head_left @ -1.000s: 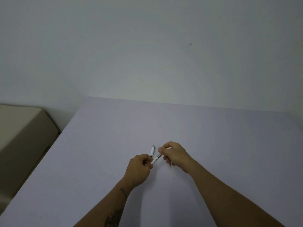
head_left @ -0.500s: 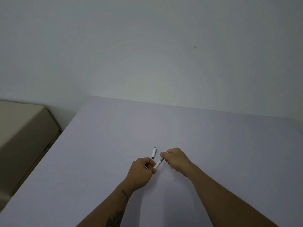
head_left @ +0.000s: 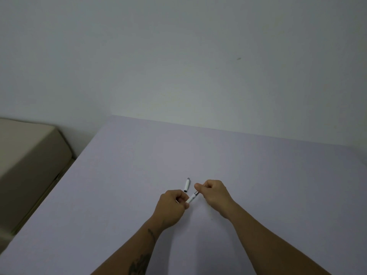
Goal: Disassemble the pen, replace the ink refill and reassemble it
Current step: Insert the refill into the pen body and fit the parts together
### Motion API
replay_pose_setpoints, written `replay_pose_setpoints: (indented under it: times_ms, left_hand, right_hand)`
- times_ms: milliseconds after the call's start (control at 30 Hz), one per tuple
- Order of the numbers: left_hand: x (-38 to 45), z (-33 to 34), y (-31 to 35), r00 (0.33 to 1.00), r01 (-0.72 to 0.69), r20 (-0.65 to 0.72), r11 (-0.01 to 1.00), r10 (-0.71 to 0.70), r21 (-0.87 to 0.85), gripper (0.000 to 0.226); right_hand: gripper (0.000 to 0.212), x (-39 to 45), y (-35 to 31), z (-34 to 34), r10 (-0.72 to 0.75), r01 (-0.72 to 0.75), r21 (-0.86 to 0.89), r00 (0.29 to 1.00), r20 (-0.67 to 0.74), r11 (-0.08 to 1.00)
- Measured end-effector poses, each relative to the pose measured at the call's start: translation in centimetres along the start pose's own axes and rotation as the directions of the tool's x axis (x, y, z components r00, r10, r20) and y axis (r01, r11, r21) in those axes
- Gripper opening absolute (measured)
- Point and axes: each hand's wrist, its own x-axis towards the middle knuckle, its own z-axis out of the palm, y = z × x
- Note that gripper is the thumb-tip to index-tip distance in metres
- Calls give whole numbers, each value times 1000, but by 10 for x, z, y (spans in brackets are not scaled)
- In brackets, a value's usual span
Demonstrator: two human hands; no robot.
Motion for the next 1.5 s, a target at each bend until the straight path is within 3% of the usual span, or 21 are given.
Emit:
replay_pose_setpoints:
  times_ms: [100,233,300,700,900,1100,1267,1367,1500]
  left_hand:
    - [1,1,-1,1000,-2,1,1000,2,19,9]
    - [3,0,0,1000,3,-12,1000,-3,9,10]
    - [4,-1,1,1000,13,-19,1000,-13,-14,13]
    - [0,-1,1,1000,-6,-2,1000,6,-4,9]
    - [2,-6,3,999,-22,-49,1000,22,14,7]
    - [3,-4,7,999,-40,-33,999,40,16,7]
    - [1,-3,7,998,-55,-37,998,56,28,8]
    - [0,-3,6,998,-51,-37,998,52,32,8]
    - [0,-3,6,997,-49,-53,999,50,17,7]
  right_hand:
    - [42,-1,1,4,-27,25,-78,999,-31,997]
    - [14,-2,-6,-2,70,-101,242,989,133,965]
    - [15,0,-5,-4,103,-156,329,980,173,931]
    - [28,-1,1,7,65,-66,81,998,16,995]
    - [18,-3,-4,-3,126,-204,416,970,206,886]
    - [18,-1,-1,0,113,-130,353,991,69,927]
    - [22,-2,0,6,69,-60,187,997,-39,981]
    - [21,-3,0,4,87,-88,201,996,17,976]
    - [16,-5,1,0,120,-172,424,982,145,889]
